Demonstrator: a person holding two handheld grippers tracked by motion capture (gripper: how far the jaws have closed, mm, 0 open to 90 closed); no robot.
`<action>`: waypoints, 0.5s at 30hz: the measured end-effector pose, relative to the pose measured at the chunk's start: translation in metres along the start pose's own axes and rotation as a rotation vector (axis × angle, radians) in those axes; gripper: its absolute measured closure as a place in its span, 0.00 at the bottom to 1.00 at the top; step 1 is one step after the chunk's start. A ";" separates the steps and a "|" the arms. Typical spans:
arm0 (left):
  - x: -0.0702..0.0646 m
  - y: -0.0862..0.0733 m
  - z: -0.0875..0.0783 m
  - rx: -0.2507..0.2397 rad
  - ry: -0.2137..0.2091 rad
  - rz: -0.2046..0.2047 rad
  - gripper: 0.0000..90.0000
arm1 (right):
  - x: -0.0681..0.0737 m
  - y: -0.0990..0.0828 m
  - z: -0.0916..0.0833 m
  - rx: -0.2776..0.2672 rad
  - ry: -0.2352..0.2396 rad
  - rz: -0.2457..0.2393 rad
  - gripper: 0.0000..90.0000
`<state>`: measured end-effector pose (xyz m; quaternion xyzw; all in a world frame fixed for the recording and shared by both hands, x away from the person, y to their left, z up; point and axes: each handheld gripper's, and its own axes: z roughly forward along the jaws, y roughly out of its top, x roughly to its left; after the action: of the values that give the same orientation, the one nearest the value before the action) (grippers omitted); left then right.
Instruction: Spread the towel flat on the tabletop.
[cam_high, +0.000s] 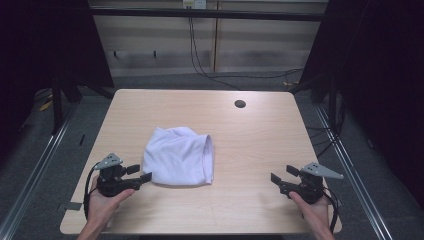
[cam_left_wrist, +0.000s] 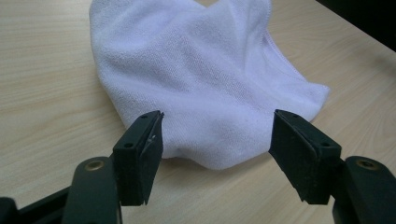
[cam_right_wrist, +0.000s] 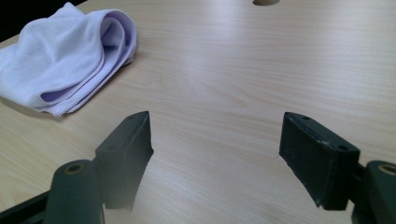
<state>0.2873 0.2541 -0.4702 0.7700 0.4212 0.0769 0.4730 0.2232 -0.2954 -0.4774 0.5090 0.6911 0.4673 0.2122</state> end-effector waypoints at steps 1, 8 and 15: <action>0.001 0.000 0.001 0.001 0.003 -0.003 0.38 | 0.001 0.000 -0.001 -0.007 -0.002 -0.009 0.28; 0.002 0.010 0.019 0.067 0.022 0.037 0.44 | 0.007 0.004 -0.001 -0.027 0.000 -0.017 0.25; 0.010 0.047 0.043 0.018 0.012 0.068 0.46 | 0.010 0.004 0.003 0.055 0.000 -0.062 0.22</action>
<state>0.3424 0.2235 -0.4590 0.7878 0.3982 0.0939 0.4605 0.2230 -0.2847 -0.4734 0.4930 0.7192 0.4411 0.2124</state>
